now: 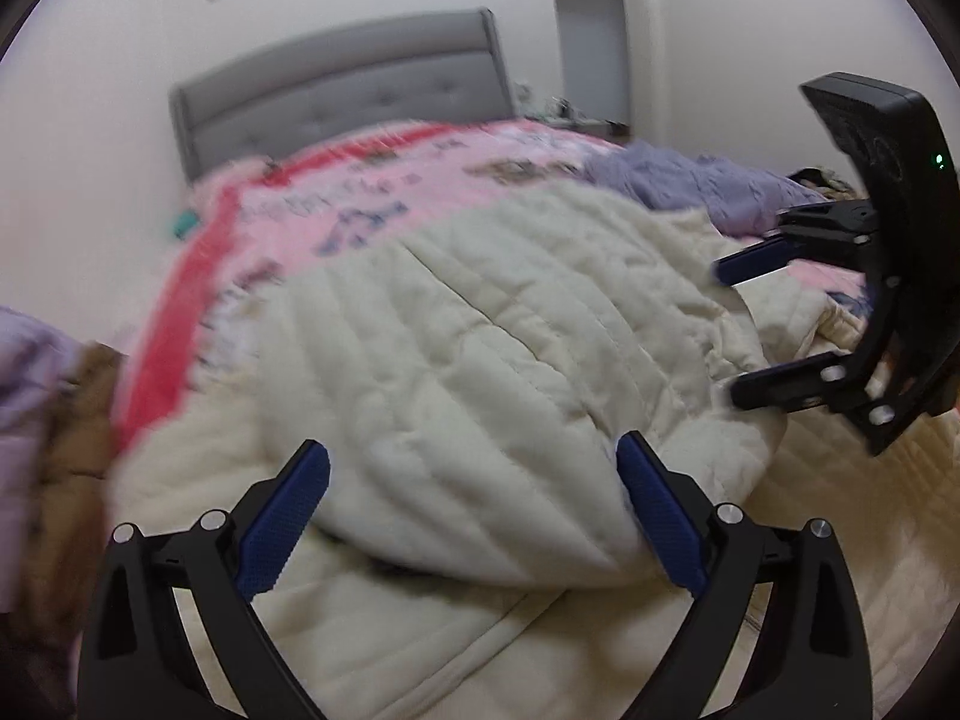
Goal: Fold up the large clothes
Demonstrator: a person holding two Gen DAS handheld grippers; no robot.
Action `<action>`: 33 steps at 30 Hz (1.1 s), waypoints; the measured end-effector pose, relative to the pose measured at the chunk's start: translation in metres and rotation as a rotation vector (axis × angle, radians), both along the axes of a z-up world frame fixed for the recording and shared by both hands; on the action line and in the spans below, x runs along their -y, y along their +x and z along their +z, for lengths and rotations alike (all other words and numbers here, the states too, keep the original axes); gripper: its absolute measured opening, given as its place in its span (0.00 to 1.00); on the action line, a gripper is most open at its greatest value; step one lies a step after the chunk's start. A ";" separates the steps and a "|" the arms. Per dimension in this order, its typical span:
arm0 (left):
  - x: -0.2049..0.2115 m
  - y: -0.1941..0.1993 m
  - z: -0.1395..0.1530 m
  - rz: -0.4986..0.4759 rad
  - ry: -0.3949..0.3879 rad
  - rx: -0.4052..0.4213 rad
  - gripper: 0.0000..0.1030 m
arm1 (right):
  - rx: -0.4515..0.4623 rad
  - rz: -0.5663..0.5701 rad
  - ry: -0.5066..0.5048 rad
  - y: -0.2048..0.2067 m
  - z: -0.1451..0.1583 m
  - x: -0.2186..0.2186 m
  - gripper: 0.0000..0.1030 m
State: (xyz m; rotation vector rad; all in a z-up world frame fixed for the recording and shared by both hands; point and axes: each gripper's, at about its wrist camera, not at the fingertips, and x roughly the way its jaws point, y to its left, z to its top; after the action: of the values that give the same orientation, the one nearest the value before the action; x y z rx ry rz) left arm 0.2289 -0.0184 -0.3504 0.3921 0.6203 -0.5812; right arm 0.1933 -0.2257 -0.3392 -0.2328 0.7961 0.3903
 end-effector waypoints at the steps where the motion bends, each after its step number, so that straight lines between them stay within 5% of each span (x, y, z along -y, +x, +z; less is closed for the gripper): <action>1: -0.006 -0.008 0.008 0.023 0.001 0.015 0.93 | 0.015 -0.021 -0.006 -0.012 0.009 0.005 0.88; 5: -0.048 -0.052 0.028 0.123 0.045 0.028 0.95 | -0.003 -0.127 -0.060 -0.066 0.021 0.029 0.92; 12: -0.115 -0.129 0.011 0.162 0.233 -0.121 0.95 | -0.166 -0.396 -0.142 -0.167 0.004 0.061 0.92; 19: -0.153 -0.173 -0.033 0.240 0.200 -0.277 0.95 | -0.221 -0.562 -0.197 -0.231 -0.032 0.069 0.92; 30: -0.174 -0.201 -0.073 0.398 0.093 -0.313 0.95 | -0.266 -0.693 0.018 -0.267 -0.073 0.085 0.92; 33: -0.181 -0.199 -0.082 0.489 0.004 -0.395 0.95 | -0.270 -0.697 0.040 -0.268 -0.076 0.085 0.92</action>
State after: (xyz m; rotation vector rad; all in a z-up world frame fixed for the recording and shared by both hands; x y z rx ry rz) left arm 0.0301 0.1628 -0.4320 0.1158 1.0584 -0.1842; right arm -0.0751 -0.3104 -0.4149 0.1445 1.0753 -0.2271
